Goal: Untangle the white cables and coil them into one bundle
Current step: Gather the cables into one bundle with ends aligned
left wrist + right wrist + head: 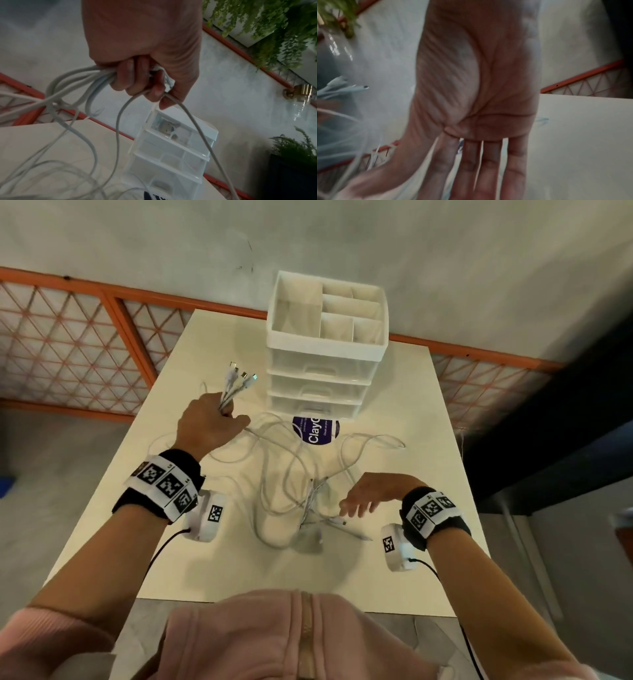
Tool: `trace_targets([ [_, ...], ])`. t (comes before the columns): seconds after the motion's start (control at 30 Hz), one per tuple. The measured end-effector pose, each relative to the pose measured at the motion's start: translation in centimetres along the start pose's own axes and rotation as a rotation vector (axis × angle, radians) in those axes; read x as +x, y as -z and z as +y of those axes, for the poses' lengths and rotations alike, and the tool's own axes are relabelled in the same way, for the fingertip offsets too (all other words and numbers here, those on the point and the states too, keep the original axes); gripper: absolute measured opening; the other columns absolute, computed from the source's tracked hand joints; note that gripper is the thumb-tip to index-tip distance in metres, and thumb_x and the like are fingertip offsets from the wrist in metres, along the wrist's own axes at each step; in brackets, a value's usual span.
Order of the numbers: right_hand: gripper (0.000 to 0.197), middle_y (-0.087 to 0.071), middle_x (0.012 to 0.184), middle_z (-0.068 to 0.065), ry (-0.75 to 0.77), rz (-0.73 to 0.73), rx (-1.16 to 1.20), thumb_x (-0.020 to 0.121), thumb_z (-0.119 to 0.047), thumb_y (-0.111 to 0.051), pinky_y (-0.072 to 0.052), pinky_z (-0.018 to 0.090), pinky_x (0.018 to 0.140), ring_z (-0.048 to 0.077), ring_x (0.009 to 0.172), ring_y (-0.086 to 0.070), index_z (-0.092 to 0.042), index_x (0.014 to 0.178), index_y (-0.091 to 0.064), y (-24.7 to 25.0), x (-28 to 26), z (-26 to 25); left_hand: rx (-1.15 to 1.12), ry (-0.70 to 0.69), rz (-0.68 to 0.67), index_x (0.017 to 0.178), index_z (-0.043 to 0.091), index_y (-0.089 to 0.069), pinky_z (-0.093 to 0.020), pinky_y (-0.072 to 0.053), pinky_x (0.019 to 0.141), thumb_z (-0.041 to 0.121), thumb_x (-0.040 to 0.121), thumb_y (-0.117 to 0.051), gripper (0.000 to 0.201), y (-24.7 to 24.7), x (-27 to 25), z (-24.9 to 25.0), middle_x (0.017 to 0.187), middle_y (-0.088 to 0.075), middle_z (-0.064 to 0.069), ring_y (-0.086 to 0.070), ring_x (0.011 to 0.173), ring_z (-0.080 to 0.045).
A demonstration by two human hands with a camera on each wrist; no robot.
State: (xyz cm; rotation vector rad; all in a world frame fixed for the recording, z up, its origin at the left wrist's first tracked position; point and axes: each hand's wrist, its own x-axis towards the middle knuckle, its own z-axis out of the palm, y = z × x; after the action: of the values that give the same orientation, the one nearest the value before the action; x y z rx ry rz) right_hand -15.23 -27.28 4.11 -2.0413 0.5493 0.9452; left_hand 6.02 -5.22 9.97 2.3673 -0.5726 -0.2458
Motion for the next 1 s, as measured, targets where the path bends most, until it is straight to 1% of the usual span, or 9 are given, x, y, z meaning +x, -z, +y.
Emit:
trace_targets([
  [0.13, 0.013, -0.057, 0.075, -0.012, 0.12, 0.321, -0.052, 0.084, -0.005, -0.066, -0.042, 0.015, 0.065, -0.001, 0.068, -0.052, -0.005, 0.096, -0.071, -2.2, 2.4, 2.0, 0.099, 0.001, -0.154, 0.057, 0.02, -0.032, -0.027, -0.03, 0.051, 0.021, 0.072, -0.067, 0.038, -0.3, -0.4, -1.0, 0.059, -0.044, 0.003, -0.044, 0.062, -0.022],
  [0.23, 0.023, -0.051, 0.081, -0.004, 0.15, 0.334, -0.149, 0.073, 0.007, -0.071, -0.041, 0.008, 0.066, 0.003, 0.071, -0.049, 0.0, 0.095, -0.067, -3.6, 3.1, 2.4, 0.098, -0.021, -0.17, 0.059, 0.018, -0.036, -0.028, -0.03, 0.052, 0.021, 0.071, -0.068, 0.035, -0.9, -0.9, -1.5, 0.059, -0.046, 0.003, -0.047, 0.065, -0.024],
  [0.37, 0.013, -0.055, 0.079, -0.002, 0.085, 0.398, -0.184, 0.079, 0.0, -0.065, -0.049, 0.035, 0.078, 0.022, 0.085, -0.056, -0.013, 0.08, -0.064, -4.7, 3.6, 3.1, 0.08, -0.047, -0.131, 0.063, 0.016, -0.041, -0.028, -0.032, 0.053, 0.021, 0.071, -0.068, 0.029, -1.1, -1.4, -1.4, 0.062, -0.05, 0.002, -0.051, 0.068, -0.026],
  [0.43, 0.012, -0.056, 0.098, 0.005, -0.018, 0.456, -0.264, 0.085, -0.004, -0.056, -0.046, 0.036, 0.082, 0.028, 0.099, -0.056, -0.014, 0.089, -0.061, -4.7, 3.5, 3.4, 0.058, -0.062, -0.137, 0.061, 0.018, -0.037, -0.029, -0.033, 0.055, 0.021, 0.072, -0.068, 0.033, -1.2, -1.4, -1.4, 0.067, -0.052, 0.0, -0.05, 0.069, -0.026],
  [0.53, 0.032, -0.047, 0.128, 0.016, -0.223, 0.59, -0.364, 0.089, -0.006, -0.05, -0.04, 0.041, 0.097, 0.033, 0.12, -0.046, -0.003, 0.121, -0.047, -3.9, 3.0, 3.9, 0.053, -0.078, -0.16, 0.063, 0.018, -0.036, -0.03, -0.034, 0.058, 0.02, 0.073, -0.068, 0.034, -1.4, -1.6, -1.5, 0.073, -0.055, -0.003, -0.051, 0.071, -0.027],
  [0.7, 0.044, -0.04, 0.136, 0.022, -0.433, 0.801, -0.094, 0.091, -0.007, -0.047, -0.038, 0.045, 0.102, 0.037, 0.128, -0.041, 0.004, 0.131, -0.032, -1.1, 1.2, 4.7, 0.047, -0.097, -0.194, 0.062, 0.02, -0.035, -0.03, -0.036, 0.065, 0.02, 0.074, -0.07, 0.038, -2.1, -2.1, -1.5, 0.072, -0.056, -0.002, -0.054, 0.075, -0.028],
  [0.83, 0.032, -0.054, 0.125, 0.022, -0.353, 0.689, -0.053, 0.091, -0.011, -0.047, -0.043, 0.044, 0.097, 0.038, 0.117, -0.051, 0.003, 0.12, -0.044, 0.1, 0.5, 5.4, 0.031, -0.128, -0.197, 0.073, 0.013, -0.048, -0.031, -0.04, 0.071, 0.03, 0.078, -0.072, 0.03, -2.7, -2.4, -1.2, 0.083, -0.061, -0.004, -0.055, 0.081, -0.023],
  [0.93, 0.003, -0.062, 0.091, 0.005, -0.161, 0.561, 0.065, 0.093, -0.01, -0.046, -0.044, 0.032, 0.073, 0.028, 0.093, -0.057, -0.008, 0.095, -0.047, -0.6, 0.3, 4.1, -0.042, -0.167, -0.21, 0.086, 0.005, -0.058, -0.032, -0.041, 0.076, 0.037, 0.08, -0.07, 0.034, -3.4, -2.6, -0.6, 0.088, -0.057, -0.006, -0.051, 0.083, -0.02],
  [1.0, 0.01, -0.061, 0.081, -0.002, 0.021, 0.55, 0.245, 0.095, -0.007, -0.044, -0.042, 0.022, 0.061, 0.022, 0.079, -0.056, -0.012, 0.087, -0.042, -0.7, 0.1, 1.8, -0.097, -0.176, -0.235, 0.081, 0.007, -0.05, -0.031, -0.038, 0.066, 0.041, 0.083, -0.065, 0.037, -3.7, -2.8, 0.2, 0.078, -0.05, -0.005, -0.048, 0.071, -0.019],
])
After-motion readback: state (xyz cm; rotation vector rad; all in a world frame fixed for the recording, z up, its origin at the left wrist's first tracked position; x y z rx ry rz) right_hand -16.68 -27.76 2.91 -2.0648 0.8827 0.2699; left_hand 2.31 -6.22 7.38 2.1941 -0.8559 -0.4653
